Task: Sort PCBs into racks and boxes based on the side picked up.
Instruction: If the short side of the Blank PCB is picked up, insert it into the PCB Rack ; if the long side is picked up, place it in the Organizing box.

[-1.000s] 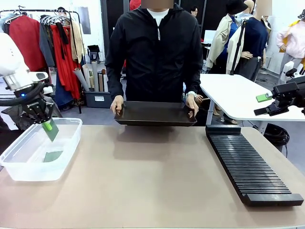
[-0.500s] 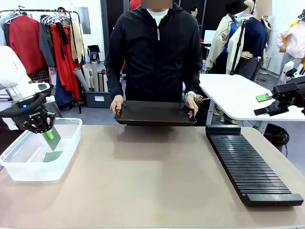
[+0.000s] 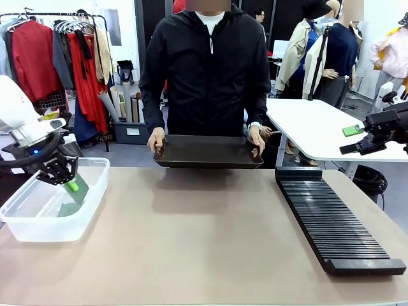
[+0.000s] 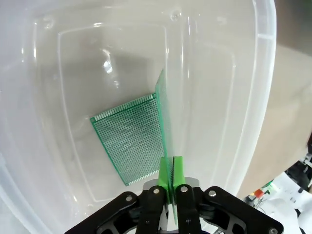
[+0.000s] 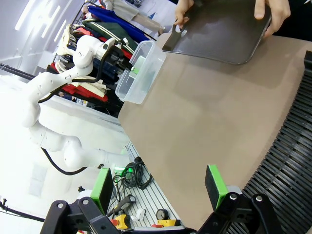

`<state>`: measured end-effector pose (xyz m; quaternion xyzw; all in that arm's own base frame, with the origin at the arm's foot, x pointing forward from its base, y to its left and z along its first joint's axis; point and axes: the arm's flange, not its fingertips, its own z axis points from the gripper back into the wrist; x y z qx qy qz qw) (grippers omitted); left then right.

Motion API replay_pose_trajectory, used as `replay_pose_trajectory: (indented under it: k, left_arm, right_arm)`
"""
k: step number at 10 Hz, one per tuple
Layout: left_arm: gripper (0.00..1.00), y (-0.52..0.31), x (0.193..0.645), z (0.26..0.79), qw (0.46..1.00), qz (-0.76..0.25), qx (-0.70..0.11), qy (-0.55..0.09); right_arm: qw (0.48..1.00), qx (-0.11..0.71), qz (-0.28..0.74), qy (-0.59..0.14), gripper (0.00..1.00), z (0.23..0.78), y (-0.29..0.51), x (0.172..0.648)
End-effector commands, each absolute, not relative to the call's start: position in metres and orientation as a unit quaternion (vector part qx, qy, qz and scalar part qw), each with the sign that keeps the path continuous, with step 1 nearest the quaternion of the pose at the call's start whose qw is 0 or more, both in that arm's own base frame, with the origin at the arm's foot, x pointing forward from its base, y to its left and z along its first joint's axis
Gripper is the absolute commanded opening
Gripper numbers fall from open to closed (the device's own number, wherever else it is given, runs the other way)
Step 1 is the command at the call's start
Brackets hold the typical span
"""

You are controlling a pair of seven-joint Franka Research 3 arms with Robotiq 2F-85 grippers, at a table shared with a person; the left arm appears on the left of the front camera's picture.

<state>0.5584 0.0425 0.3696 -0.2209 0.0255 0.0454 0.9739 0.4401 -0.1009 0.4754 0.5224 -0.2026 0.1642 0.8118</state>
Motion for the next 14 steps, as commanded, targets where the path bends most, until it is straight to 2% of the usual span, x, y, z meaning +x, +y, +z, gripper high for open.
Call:
replay_pose_trajectory:
  k: [1,4,6,7,10,14]
  left_arm:
    - [0.29,0.050,0.549,0.357,0.967,0.038,-0.253,0.014]
    - [0.68,0.055,0.545,0.344,0.963,0.044,-0.266,0.018]
    - [0.96,0.051,0.543,0.365,0.967,0.044,-0.249,0.010]
    - [1.00,0.050,0.544,0.380,0.970,0.048,-0.237,0.005]
    - [1.00,0.046,0.544,0.429,0.977,0.055,-0.208,-0.012]
    - [1.00,0.049,0.546,0.420,0.973,0.047,-0.225,-0.018]
  right_arm:
    - [0.811,0.522,0.167,-0.203,1.00,0.478,-0.099,0.440]
    - [0.811,0.522,0.167,-0.203,1.00,0.478,-0.099,0.440]
    - [0.811,0.522,0.167,-0.203,1.00,0.478,-0.099,0.440]
    - [0.811,0.522,0.167,-0.203,1.00,0.478,-0.099,0.440]
    - [0.811,0.522,0.167,-0.203,1.00,0.478,-0.099,0.440]
    - [0.811,0.522,0.167,-0.203,1.00,0.478,-0.099,0.440]
